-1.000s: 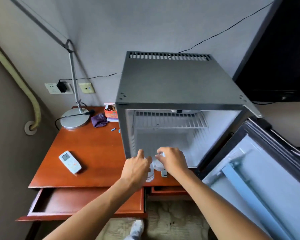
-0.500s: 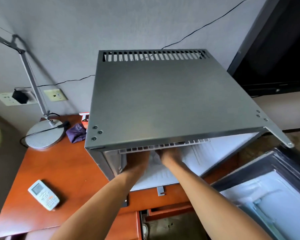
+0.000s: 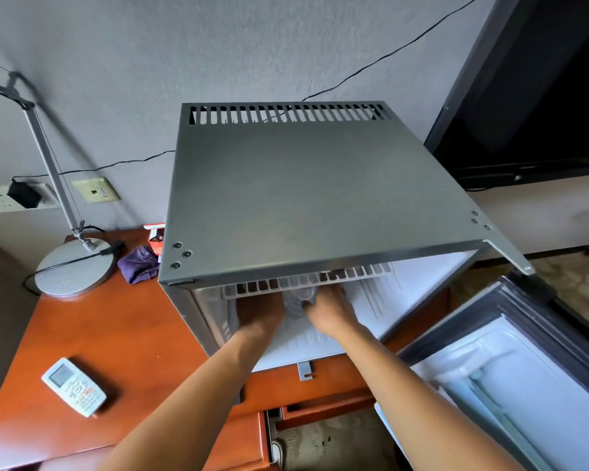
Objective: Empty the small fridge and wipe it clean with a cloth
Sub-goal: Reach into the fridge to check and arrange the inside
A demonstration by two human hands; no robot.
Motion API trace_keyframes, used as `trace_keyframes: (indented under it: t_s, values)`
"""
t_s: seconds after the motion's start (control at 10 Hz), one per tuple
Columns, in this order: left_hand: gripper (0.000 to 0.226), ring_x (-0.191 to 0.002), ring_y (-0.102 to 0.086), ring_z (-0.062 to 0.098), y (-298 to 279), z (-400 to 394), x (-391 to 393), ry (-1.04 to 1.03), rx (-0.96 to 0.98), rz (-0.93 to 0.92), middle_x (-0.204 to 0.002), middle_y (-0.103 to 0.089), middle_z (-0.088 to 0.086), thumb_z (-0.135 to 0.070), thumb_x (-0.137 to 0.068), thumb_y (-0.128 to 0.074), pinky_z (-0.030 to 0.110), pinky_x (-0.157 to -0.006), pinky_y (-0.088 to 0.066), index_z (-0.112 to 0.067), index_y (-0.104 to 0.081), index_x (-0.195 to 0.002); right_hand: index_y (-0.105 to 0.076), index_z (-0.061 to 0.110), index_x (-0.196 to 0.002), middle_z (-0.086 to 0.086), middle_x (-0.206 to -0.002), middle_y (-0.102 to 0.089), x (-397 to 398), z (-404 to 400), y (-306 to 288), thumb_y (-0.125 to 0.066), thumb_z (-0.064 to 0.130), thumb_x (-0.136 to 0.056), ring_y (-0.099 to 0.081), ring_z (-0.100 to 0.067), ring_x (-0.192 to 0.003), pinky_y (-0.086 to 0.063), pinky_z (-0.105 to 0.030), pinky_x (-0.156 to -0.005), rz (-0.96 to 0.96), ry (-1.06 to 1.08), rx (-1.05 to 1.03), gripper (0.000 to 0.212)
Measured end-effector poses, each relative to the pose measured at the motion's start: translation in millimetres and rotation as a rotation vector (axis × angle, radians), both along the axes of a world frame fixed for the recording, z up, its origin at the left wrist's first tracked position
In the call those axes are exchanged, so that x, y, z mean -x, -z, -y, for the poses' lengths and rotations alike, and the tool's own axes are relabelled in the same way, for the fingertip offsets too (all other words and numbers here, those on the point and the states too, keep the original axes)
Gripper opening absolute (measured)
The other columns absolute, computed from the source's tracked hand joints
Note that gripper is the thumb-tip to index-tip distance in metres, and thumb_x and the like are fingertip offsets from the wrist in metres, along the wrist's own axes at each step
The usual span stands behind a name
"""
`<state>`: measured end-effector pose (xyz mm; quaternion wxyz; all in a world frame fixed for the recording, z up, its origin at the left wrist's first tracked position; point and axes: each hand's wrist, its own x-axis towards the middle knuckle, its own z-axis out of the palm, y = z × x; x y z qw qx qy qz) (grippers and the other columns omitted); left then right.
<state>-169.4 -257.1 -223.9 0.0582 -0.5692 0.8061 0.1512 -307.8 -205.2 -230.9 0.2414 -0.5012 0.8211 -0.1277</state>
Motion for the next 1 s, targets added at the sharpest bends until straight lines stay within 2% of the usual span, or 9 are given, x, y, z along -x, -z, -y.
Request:
trace_keyframes:
  t_s: [0.1,0.2,0.3,0.4,0.6,0.7,0.8,0.9,1.0]
  values:
    - [0.059,-0.144,-0.036,0.045,20,-19,1,-0.042,0.111,-0.117,-0.158,-0.036,0.024,-0.023,-0.1,-0.043,0.056,-0.12,-0.029,-0.014,-0.032,-0.157,-0.02,0.023,-0.156,-0.005,-0.159,-0.03,6,-43,-1,-0.063,0.034,-0.094,-0.033,-0.031,-0.144,-0.049,-0.044,-0.102,-0.131,-0.085,0.069,0.077]
    - [0.079,-0.153,-0.02,0.045,11,-53,1,-0.055,0.245,-0.215,-0.168,-0.011,0.024,-0.019,-0.098,-0.045,0.055,-0.124,-0.018,-0.021,-0.001,-0.163,-0.022,0.024,-0.156,-0.002,-0.156,-0.037,7,-80,-10,-0.059,0.037,-0.096,-0.035,-0.026,-0.143,-0.047,-0.042,-0.106,-0.23,-0.145,0.086,0.071]
    - [0.079,-0.154,-0.015,0.042,3,-98,-7,-0.049,0.284,-0.053,-0.167,-0.015,0.023,-0.039,-0.097,-0.048,0.055,-0.123,-0.017,-0.013,-0.012,-0.162,-0.024,0.023,-0.156,-0.002,-0.152,-0.042,2,-115,-27,-0.056,0.036,-0.097,-0.036,-0.025,-0.14,-0.043,-0.042,-0.109,-0.289,-0.223,0.165,0.069]
    - [0.075,-0.151,-0.023,0.042,-8,-142,-19,-0.045,0.367,-0.042,-0.164,-0.025,0.022,-0.039,-0.093,-0.051,0.054,-0.121,-0.024,-0.011,-0.025,-0.157,-0.028,0.023,-0.155,-0.005,-0.154,-0.043,-4,-158,-54,-0.055,0.035,-0.097,-0.036,-0.028,-0.143,-0.038,-0.044,-0.114,-0.361,-0.245,0.259,0.065]
    - [0.074,-0.154,-0.017,0.038,-30,-209,-38,0.016,0.382,-0.041,-0.167,-0.022,0.018,-0.041,-0.096,-0.046,0.052,-0.123,-0.021,-0.01,-0.023,-0.159,-0.041,0.009,-0.149,-0.02,-0.147,-0.047,15,-255,-154,-0.057,0.031,-0.086,-0.039,-0.04,-0.139,-0.026,-0.055,-0.118,-0.659,0.096,0.754,0.069]
    - [0.074,-0.154,-0.02,0.036,-41,-227,-48,0.065,0.439,-0.057,-0.166,-0.026,0.014,-0.043,-0.096,-0.045,0.052,-0.124,-0.022,-0.01,-0.026,-0.159,-0.03,0.011,-0.153,-0.031,-0.156,-0.028,48,-297,-182,-0.05,0.053,-0.086,-0.02,-0.047,-0.147,-0.001,-0.062,-0.119,-0.816,0.34,0.581,0.082]
    - [0.073,-0.152,-0.025,0.035,-51,-243,-64,0.088,0.488,-0.097,-0.164,-0.031,0.012,-0.044,-0.095,-0.048,0.051,-0.123,-0.025,-0.01,-0.03,-0.158,-0.039,0.011,-0.146,-0.034,-0.144,-0.04,63,-318,-182,-0.037,0.075,-0.082,-0.038,-0.051,-0.132,-0.017,-0.066,-0.116,-0.82,0.4,0.266,0.09]
    - [0.074,-0.151,-0.026,0.034,-60,-262,-82,0.128,0.493,-0.109,-0.164,-0.032,0.008,-0.046,-0.094,-0.044,0.051,-0.121,-0.027,-0.011,-0.03,-0.158,-0.036,0.01,-0.146,-0.033,-0.139,-0.045,57,-323,-183,-0.047,0.082,-0.077,-0.047,-0.047,-0.119,-0.032,-0.057,-0.108,-0.884,0.334,0.104,0.1]
    - [0.072,-0.153,-0.024,0.035,-68,-290,-100,0.175,0.465,-0.159,-0.166,-0.031,0.005,-0.044,-0.094,-0.037,0.053,-0.123,-0.024,-0.015,-0.029,-0.159,-0.016,0.012,-0.156,-0.03,-0.154,-0.028,37,-321,-203,-0.042,0.091,-0.075,-0.039,-0.048,-0.133,-0.032,-0.054,-0.111,-0.819,0.301,-0.074,0.116]
